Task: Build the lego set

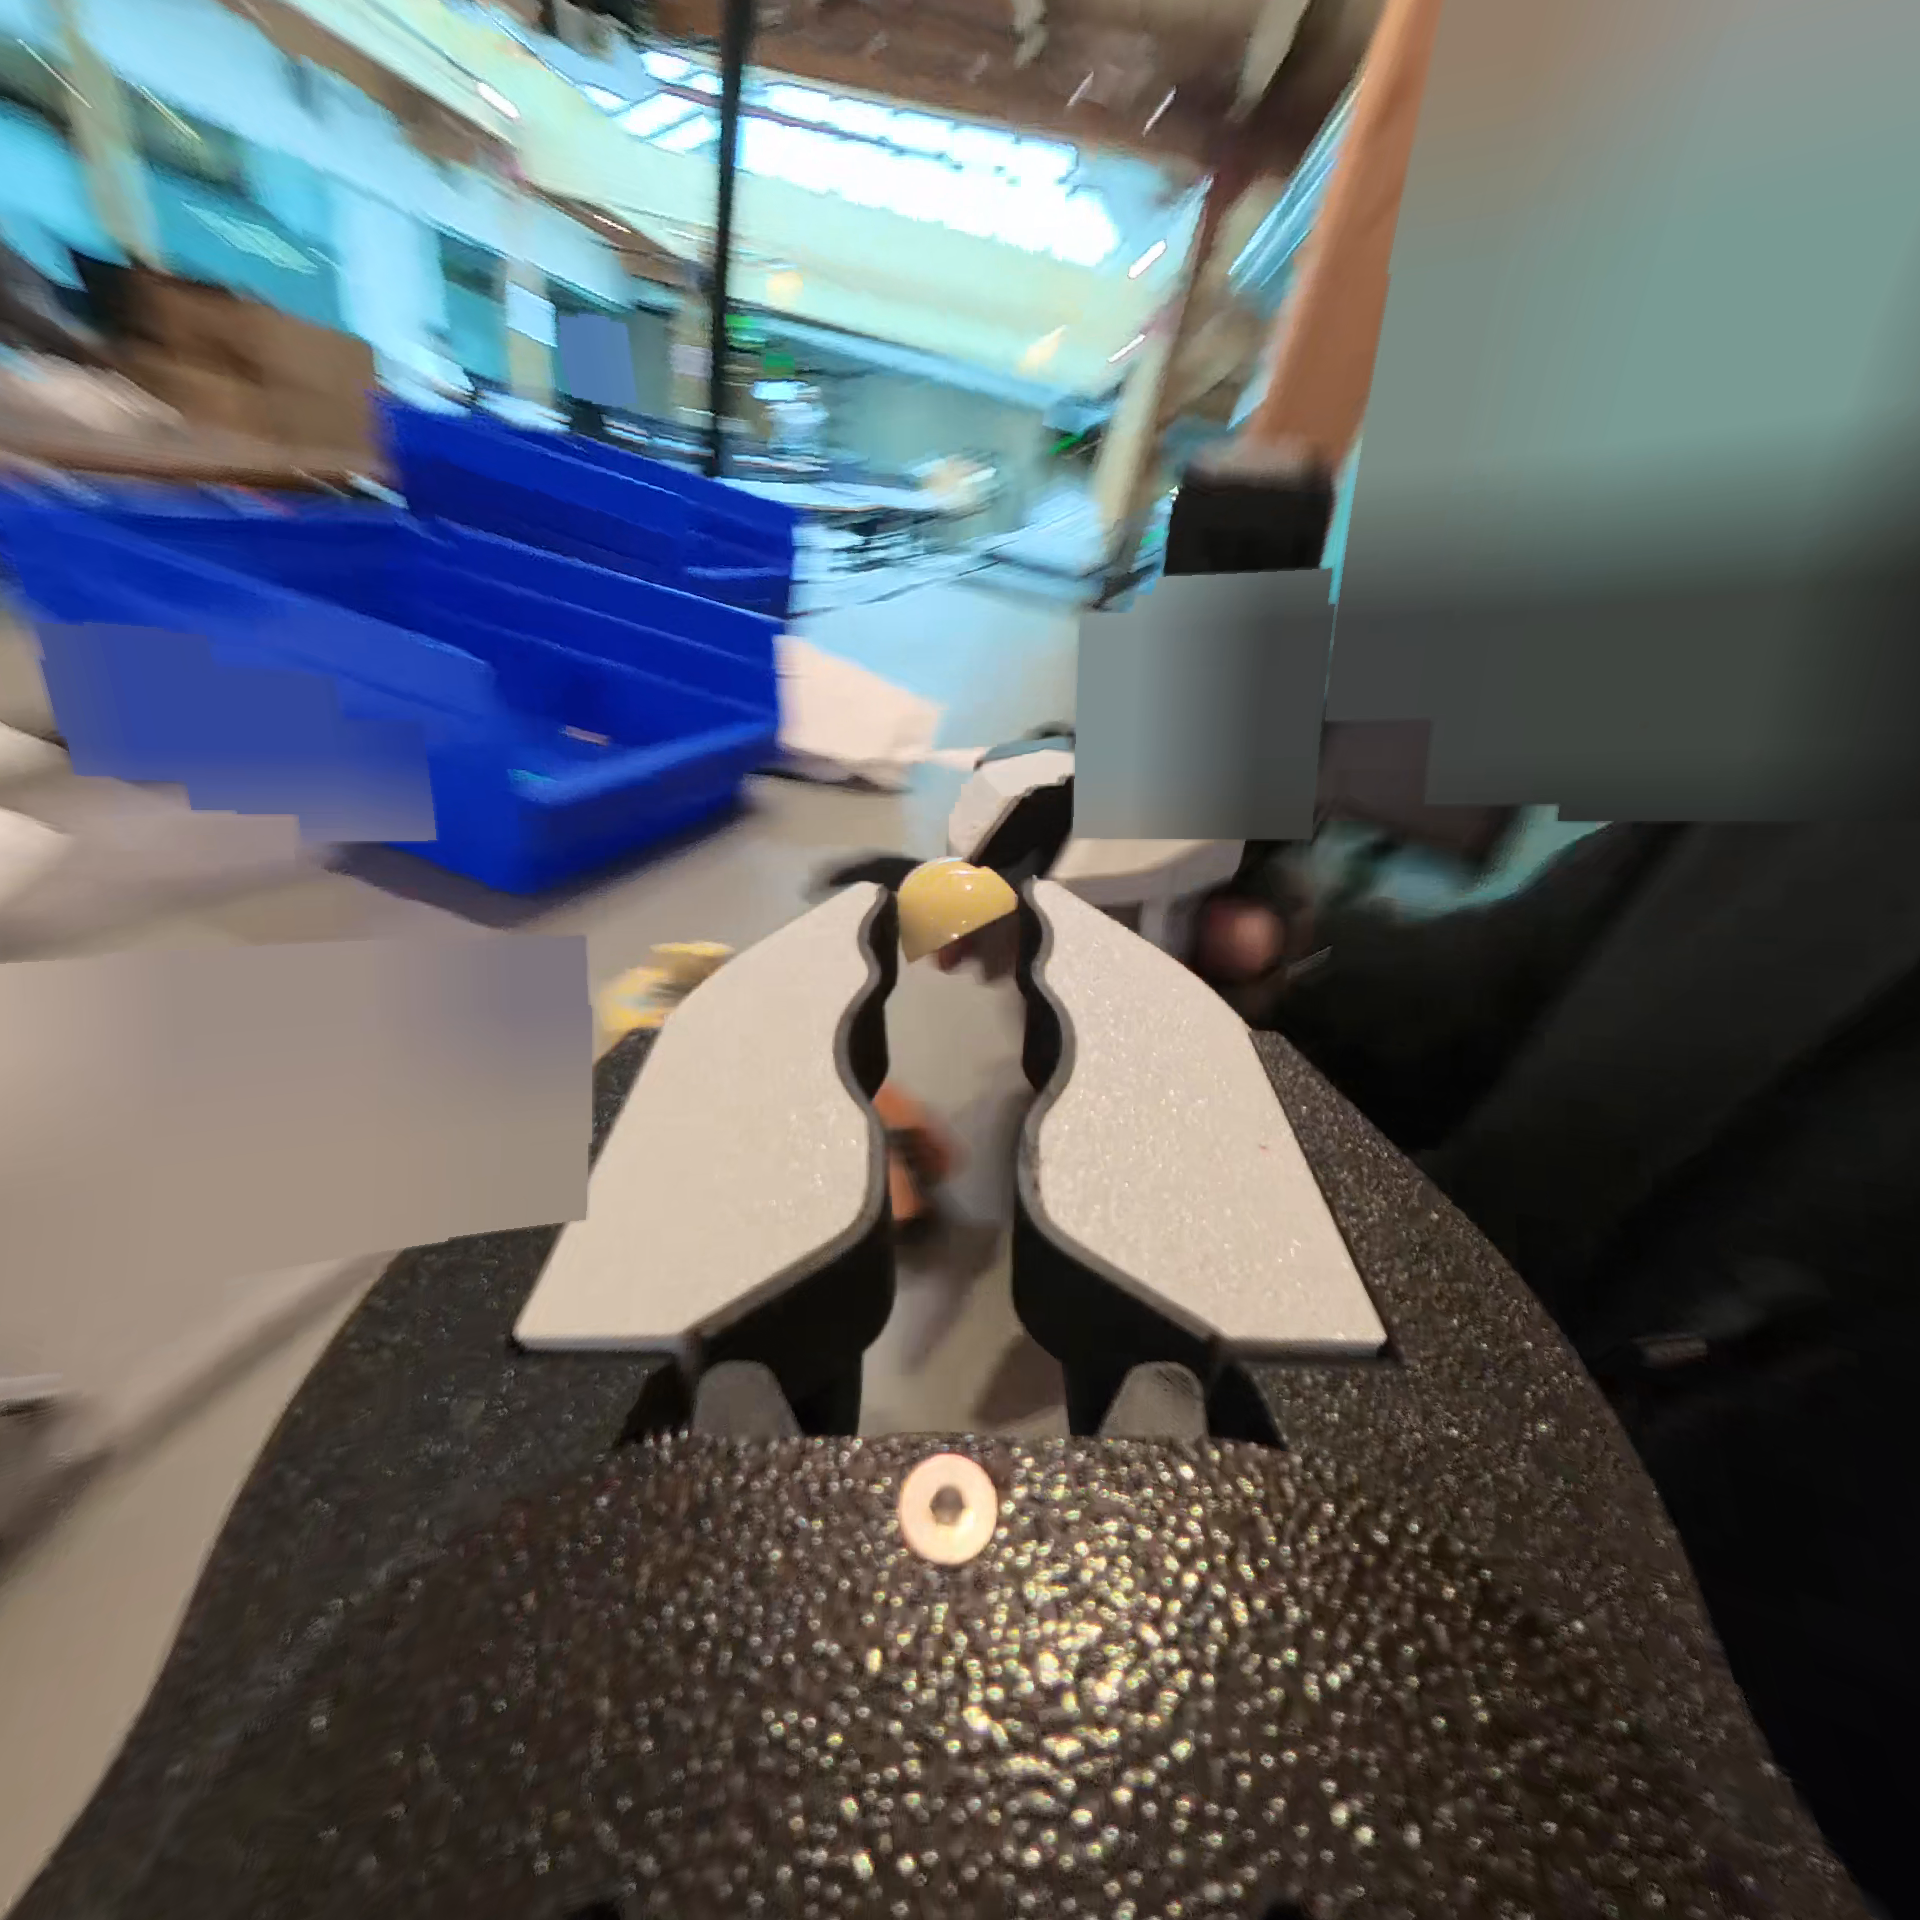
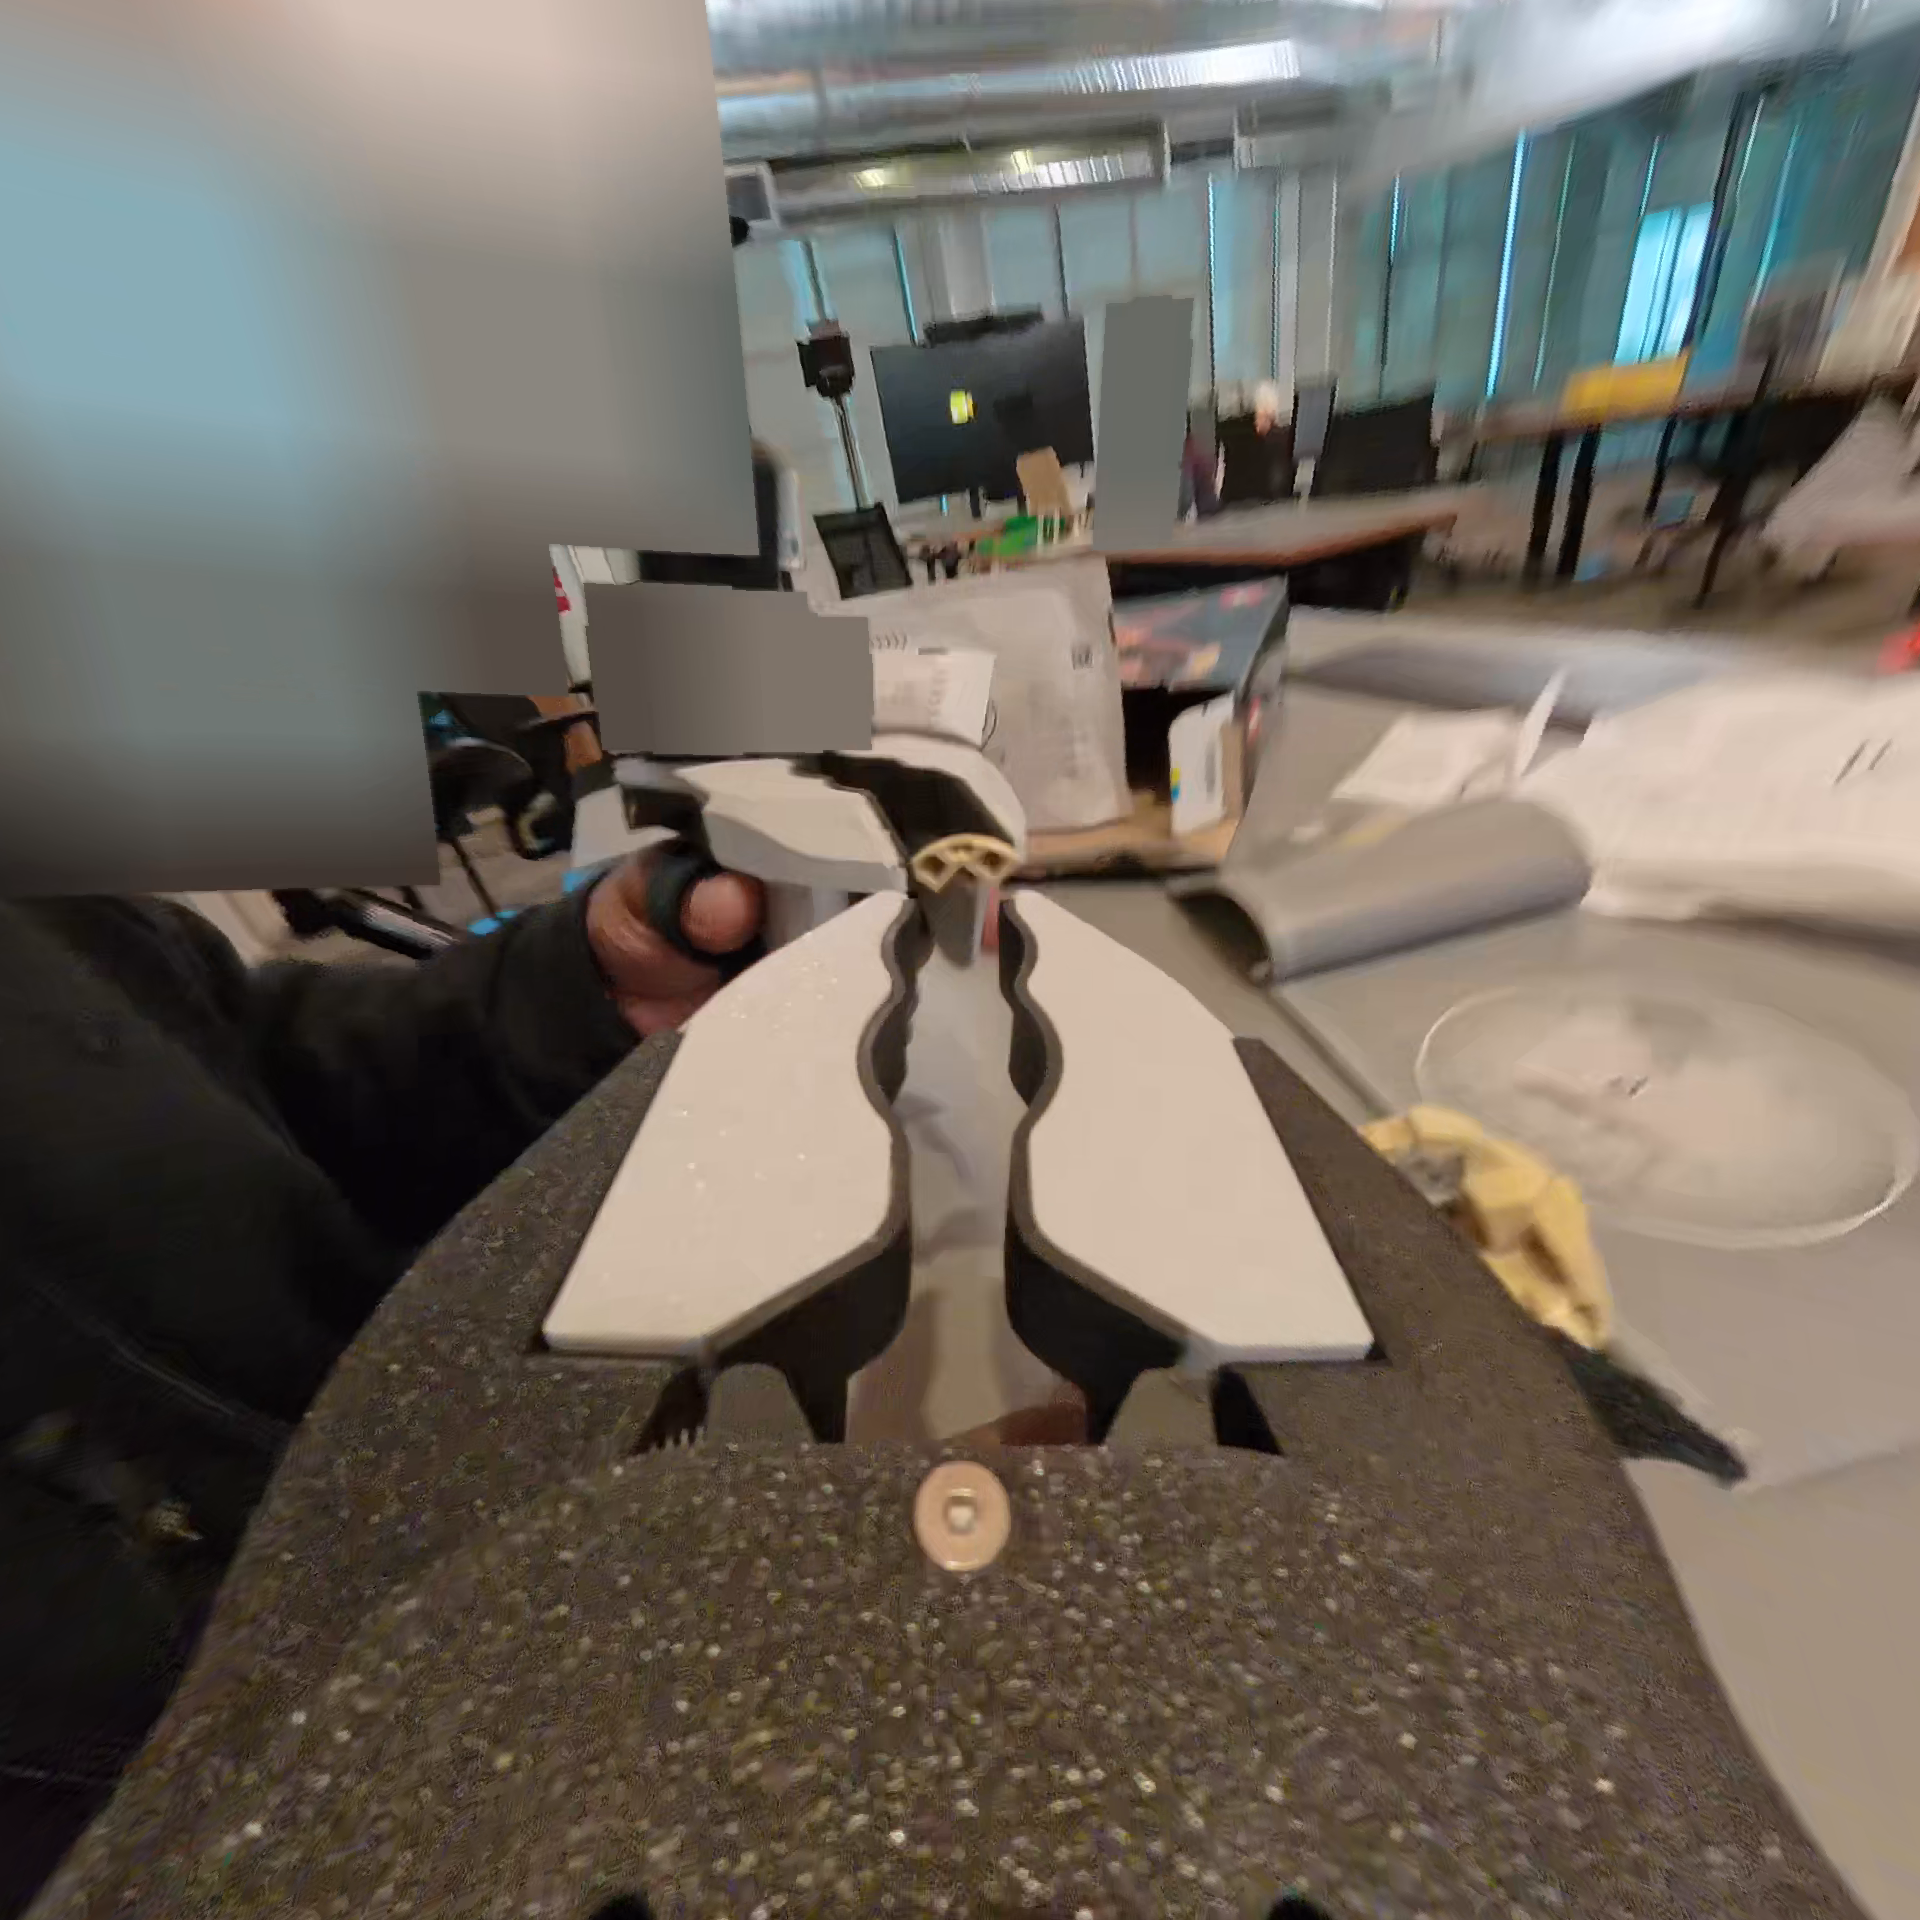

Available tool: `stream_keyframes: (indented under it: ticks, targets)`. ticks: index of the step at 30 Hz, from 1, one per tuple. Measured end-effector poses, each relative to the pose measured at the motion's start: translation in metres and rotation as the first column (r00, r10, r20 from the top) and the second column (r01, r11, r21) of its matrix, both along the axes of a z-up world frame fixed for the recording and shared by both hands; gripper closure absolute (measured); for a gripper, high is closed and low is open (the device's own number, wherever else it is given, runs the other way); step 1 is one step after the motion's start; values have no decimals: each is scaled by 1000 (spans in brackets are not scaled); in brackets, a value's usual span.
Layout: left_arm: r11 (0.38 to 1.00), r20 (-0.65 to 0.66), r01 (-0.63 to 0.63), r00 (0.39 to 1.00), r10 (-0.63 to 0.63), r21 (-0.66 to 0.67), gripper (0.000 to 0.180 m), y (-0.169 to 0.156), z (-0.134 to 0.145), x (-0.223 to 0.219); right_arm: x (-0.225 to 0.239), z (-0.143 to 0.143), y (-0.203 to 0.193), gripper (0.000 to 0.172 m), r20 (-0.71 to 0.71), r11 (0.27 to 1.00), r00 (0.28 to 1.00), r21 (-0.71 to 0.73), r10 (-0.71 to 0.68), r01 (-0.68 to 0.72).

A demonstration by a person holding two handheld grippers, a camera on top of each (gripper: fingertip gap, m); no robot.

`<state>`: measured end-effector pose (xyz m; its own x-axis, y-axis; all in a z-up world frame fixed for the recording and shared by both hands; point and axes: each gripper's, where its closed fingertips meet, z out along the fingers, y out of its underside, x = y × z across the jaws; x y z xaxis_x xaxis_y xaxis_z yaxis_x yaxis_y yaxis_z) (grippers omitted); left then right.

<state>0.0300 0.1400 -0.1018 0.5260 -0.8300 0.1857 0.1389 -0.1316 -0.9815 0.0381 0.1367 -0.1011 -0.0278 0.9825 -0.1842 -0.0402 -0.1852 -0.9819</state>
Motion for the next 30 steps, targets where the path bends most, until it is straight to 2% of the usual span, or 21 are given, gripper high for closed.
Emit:
stream_keyframes:
  ticks: [2, 5, 11, 15, 18, 22, 25, 30]
  targets:
    - [988, -112, -99, 987, 113, 121, 159, 4, 1, -7, -5, -4, 3, 156, 57, 983, 998, -181, 31, -20]
    - [958, -174, -157, 964, 202, 242, 159, 4, 5, -12, -9, -8, 8, 153, 109, 939, 992, -344, 56, -16]
    - [917, -241, -190, 928, 285, 351, 159, 6, 3, -12, -15, -7, 6, 150, 32, 782, 981, -609, 191, -132]
    - [893, -321, -187, 887, 332, 409, 159, 8, -4, -9, -16, -4, 3, 149, -26, 722, 971, -664, 237, -194]
    - [880, -367, -158, 865, 342, 449, 159, 7, -8, -3, -16, -6, 2, 150, -23, 720, 970, -666, 243, -196]
    - [865, -396, -132, 848, 352, 485, 159, 5, -10, 2, -15, -8, 3, 160, -16, 727, 969, -658, 246, -196]
    - [872, -392, -116, 859, 328, 475, 159, 3, -10, 4, -13, -9, 2, 161, -32, 723, 963, -655, 266, -221]
    - [910, -331, -60, 920, 209, 410, 151, -7, -7, 4, -7, -6, -1, 162, -71, 694, 942, -658, 328, -292]
